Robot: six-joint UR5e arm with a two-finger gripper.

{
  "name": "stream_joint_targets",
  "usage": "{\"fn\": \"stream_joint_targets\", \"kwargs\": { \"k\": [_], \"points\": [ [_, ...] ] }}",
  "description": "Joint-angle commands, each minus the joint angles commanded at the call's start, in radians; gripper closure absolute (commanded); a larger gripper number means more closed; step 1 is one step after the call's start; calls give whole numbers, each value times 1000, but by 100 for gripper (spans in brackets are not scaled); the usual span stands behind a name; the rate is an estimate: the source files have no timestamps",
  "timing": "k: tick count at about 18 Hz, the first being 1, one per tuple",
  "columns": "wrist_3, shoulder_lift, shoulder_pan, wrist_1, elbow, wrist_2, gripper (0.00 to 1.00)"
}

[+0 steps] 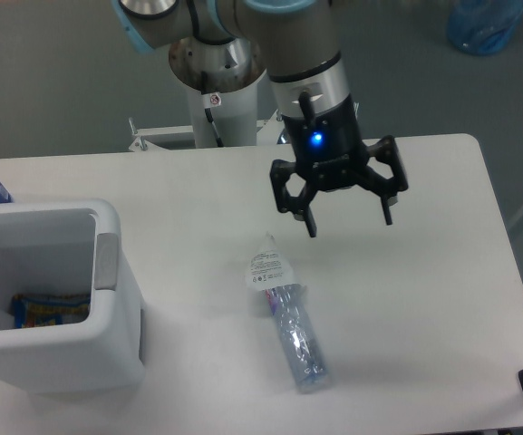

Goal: Place the trash in the trash can
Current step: 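Move the open gripper over the white paper on the bottle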

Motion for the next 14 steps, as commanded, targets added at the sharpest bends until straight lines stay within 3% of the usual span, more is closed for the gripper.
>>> {"fn": "stream_joint_targets", "kwargs": {
  "k": [11, 14],
  "points": [
    [-14, -5, -3, -20, -47, -8, 0],
    [-11, -2, -5, -2, -121, -6, 0]
  ]
}}
